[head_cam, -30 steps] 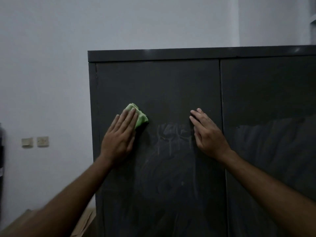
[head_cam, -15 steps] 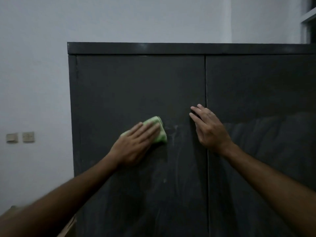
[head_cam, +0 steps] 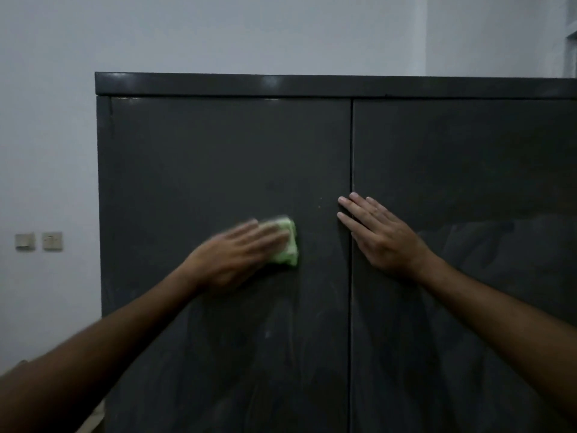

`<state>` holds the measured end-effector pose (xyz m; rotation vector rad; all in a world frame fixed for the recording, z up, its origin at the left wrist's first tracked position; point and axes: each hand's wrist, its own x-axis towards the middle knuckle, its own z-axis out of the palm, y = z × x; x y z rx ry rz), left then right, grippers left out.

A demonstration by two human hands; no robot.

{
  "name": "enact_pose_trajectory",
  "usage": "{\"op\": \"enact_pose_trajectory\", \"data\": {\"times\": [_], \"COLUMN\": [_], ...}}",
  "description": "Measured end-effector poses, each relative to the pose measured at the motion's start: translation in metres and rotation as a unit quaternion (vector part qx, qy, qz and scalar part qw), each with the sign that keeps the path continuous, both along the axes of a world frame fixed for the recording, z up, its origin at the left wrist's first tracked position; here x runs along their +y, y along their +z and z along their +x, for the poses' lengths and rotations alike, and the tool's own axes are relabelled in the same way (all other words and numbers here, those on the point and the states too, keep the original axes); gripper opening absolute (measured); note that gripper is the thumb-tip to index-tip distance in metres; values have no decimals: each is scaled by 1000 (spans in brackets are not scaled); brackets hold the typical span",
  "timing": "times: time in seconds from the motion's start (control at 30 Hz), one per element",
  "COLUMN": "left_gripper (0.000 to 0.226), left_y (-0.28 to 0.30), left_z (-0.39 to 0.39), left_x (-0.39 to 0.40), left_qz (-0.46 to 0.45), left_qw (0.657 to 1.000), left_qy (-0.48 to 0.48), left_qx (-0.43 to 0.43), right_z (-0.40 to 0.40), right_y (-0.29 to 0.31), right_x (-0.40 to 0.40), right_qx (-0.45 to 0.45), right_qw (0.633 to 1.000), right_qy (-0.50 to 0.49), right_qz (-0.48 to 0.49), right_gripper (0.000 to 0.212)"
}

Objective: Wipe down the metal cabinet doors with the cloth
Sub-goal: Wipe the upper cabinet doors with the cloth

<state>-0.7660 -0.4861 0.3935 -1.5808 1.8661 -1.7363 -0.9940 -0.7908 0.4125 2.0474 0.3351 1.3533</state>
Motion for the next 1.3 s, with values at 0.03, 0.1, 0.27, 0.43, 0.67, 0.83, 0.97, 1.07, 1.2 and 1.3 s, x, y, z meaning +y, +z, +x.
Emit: {"op": "enact_pose_trajectory", "data": {"times": [0.03, 0.1, 0.27, 0.43, 0.67, 0.83, 0.97, 1.07, 1.2, 1.3], "left_gripper": [55, 61, 59, 57, 57, 64, 60, 58, 60, 61], "left_y": [6, 1, -25, -1, -15, 15, -1, 38, 74, 53], "left_z": [-5, -25, -27, -44, -45, -80, -80, -69, -97, -109], "left_x": [-1, -16, -38, -43, -63, -90, -99, -84, -110, -136], "left_qz": [-89, -242, 33, -193, 42, -262, -25, 40, -201, -55], "left_qw": [994, 951, 999, 971, 999, 943, 998, 999, 969, 997], "left_qy": [3, 13, 17, 8, 11, 13, 35, 31, 34, 36], "left_qx": [67, 191, -30, 144, -26, 207, 42, -5, 142, 42], "right_z": [-1, -3, -9, -17, -22, -17, -21, -29, -37, -39], "right_y": [0, -2, -19, -58, -82, -87, -87, -98, -117, -126], "right_x": [-2, -5, -7, -24, -50, -53, -50, -50, -54, -61], "right_qx": [-7, -29, -45, -40, -45, -60, -61, -85, -125, -143], "right_qw": [1000, 999, 997, 994, 996, 995, 994, 987, 970, 961], "right_qy": [4, 13, 36, 45, 30, 35, 47, 60, 53, 45], "right_qz": [3, 28, 56, 94, 65, 64, 76, 122, 201, 231], "right_gripper": [46, 44, 43, 44, 46, 48, 45, 44, 44, 44]}}
